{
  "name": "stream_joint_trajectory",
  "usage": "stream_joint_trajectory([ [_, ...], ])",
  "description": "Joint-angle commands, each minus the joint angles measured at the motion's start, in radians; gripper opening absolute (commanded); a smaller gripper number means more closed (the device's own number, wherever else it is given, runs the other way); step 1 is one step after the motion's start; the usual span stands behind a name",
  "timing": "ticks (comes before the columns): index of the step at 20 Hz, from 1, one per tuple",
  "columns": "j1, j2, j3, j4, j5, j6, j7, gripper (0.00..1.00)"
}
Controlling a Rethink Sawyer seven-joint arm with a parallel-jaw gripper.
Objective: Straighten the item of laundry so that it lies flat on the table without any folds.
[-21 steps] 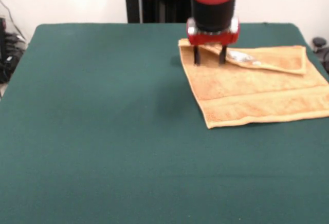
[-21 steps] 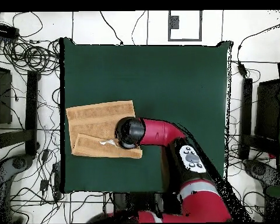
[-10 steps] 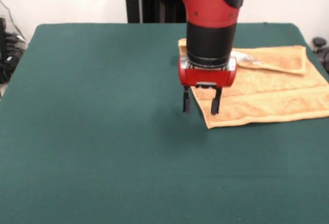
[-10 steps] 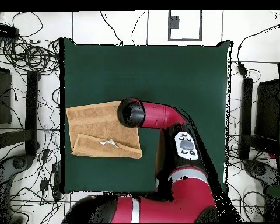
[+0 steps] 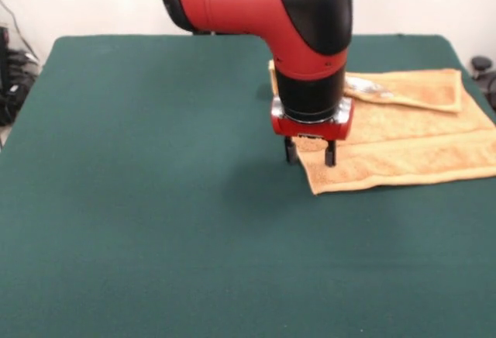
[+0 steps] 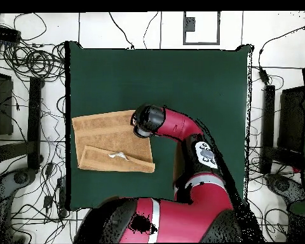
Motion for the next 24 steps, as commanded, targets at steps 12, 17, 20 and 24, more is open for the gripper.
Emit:
stream_joint_trajectory([
  [12,-0.023,0.117,0.173,0.041,0.17,0.006,0.214,1.0],
  [17,-0.015,0.077,0.172,0.079,0.195,0.058,0.196,1.0],
  [20,-0.007,0.055,0.161,0.088,0.192,0.084,0.182,1.0],
  [24,0.005,0.016,0.145,0.113,0.188,0.113,0.182,1.0],
])
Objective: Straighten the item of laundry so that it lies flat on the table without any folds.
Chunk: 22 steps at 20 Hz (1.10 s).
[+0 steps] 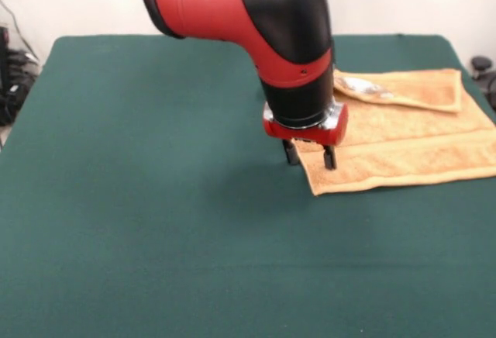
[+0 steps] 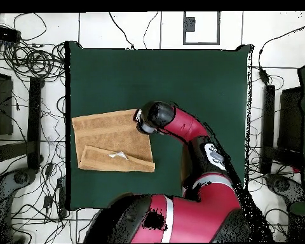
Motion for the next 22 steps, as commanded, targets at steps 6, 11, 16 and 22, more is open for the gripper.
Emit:
stream_joint_trajectory([
  [6,0.049,-0.023,0.125,0.127,0.049,0.066,0.169,1.0],
  [11,0.114,-0.08,0.038,0.119,0.038,0.158,0.25,1.0],
  [16,0.137,-0.089,-0.003,0.097,-0.012,0.125,0.202,1.0],
  [22,0.172,0.019,-0.067,-0.024,-0.221,-0.191,0.043,1.0],
])
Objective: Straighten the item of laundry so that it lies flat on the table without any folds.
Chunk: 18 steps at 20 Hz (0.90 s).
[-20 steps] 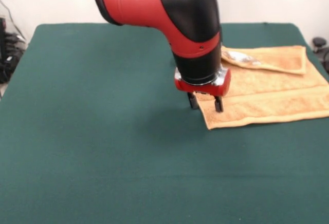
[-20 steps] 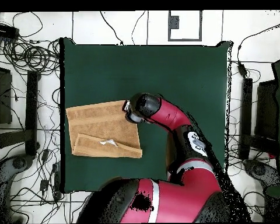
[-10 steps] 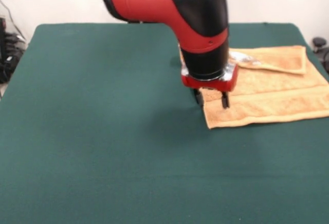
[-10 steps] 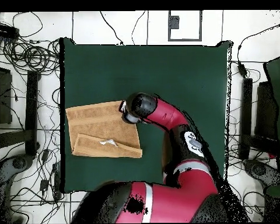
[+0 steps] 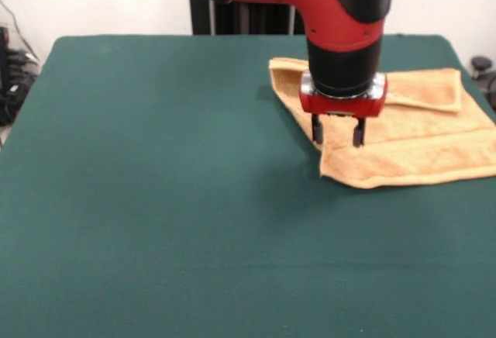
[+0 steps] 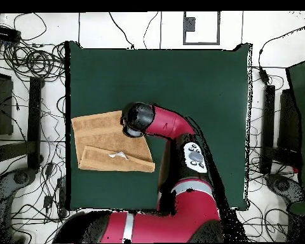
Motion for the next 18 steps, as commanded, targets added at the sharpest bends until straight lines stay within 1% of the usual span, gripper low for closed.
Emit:
stream_joint_trajectory([
  [1,0.054,0.099,-0.019,-0.049,-0.172,-0.22,0.024,1.0],
  [3,0.057,0.09,-0.03,-0.048,-0.219,-0.235,0.025,1.0],
  [5,0.059,0.087,-0.038,-0.049,-0.247,-0.238,0.04,1.0],
  [10,0.049,0.122,-0.051,-0.095,-0.307,-0.256,0.057,1.0],
  [12,0.06,0.137,-0.067,-0.117,-0.324,-0.255,0.068,1.0],
  [18,0.074,0.198,-0.069,-0.193,-0.349,-0.239,0.071,1.0],
])
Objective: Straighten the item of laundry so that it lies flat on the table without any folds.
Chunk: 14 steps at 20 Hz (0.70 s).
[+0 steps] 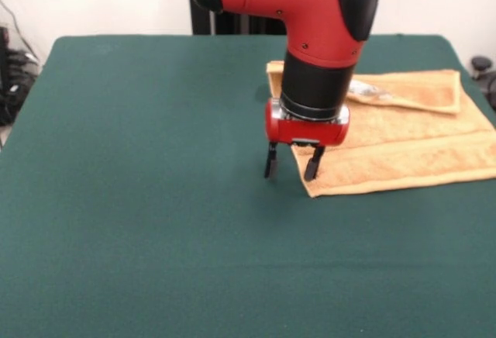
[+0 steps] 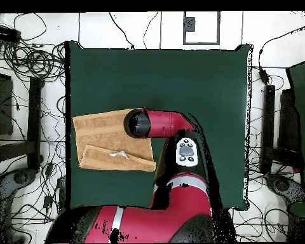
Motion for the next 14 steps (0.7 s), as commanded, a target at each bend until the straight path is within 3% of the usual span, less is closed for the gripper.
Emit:
stream_joint_trajectory([
  [1,0.035,0.149,0.009,-0.119,-0.064,-0.019,0.061,1.0],
  [7,-0.017,0.163,0.086,-0.124,-0.098,-0.064,-0.005,1.0],
  [14,0.011,0.198,0.028,-0.193,-0.231,-0.204,-0.013,1.0],
])
